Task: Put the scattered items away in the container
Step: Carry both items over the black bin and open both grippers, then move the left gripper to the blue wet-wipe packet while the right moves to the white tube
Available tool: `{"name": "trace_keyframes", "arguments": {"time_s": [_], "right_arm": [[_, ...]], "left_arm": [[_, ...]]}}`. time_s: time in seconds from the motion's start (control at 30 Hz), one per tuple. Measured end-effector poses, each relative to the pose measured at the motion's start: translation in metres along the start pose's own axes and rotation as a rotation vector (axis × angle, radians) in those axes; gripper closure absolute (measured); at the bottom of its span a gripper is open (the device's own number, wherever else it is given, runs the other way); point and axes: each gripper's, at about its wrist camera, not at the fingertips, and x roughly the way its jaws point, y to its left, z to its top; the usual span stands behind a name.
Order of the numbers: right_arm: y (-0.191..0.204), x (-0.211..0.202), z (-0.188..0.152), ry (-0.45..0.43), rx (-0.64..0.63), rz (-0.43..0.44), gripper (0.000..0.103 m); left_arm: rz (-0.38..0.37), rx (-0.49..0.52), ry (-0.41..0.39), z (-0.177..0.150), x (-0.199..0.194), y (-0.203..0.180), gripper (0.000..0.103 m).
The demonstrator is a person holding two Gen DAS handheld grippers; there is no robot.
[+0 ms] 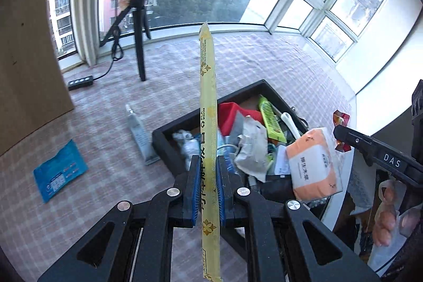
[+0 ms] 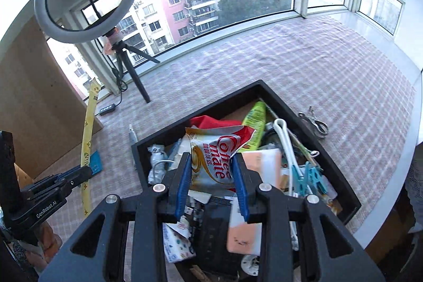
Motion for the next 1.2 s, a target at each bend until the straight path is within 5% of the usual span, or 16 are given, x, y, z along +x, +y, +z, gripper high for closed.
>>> {"name": "trace_keyframes", "arguments": {"time_s": [0.23, 0.4, 0.47, 0.5, 0.63, 0.93, 1.2], "right_arm": [[-0.056, 0.028, -0.015, 0.031, 0.091, -0.077, 0.073], [-0.073, 0.036, -0.016, 0.047, 0.13, -0.074, 0.07], [-0.075, 0.037, -0.015, 0.056, 0.142, -0.053, 0.066], [-0.077, 0.038, -0.014, 0.058, 0.147, -0.052, 0.062], [-0.077, 0.038, -0.012, 0.045, 0.136, -0.069, 0.054], [-0.061, 0.029, -0.01, 0.035, 0.128, -0.029, 0.052], [-0.002, 0.031, -0.006, 0.035, 0.009, 0.03, 0.052]], "left_arm": [[-0.087, 0.101, 0.044, 0.018, 0.037, -0.076, 0.093], [-0.073, 0.14, 0.048, 0.022, 0.051, -0.102, 0.092], [-0.092, 0.127, 0.047, 0.027, 0.056, -0.106, 0.072], [-0.095, 0.13, 0.042, 0.028, 0.059, -0.108, 0.05], [-0.067, 0.181, 0.004, 0.028, 0.053, -0.115, 0.047], [-0.04, 0.134, 0.008, 0.022, 0.04, -0.081, 0.047], [0.047, 0.087, -0.018, 0.01, 0.01, -0.014, 0.047]]}}
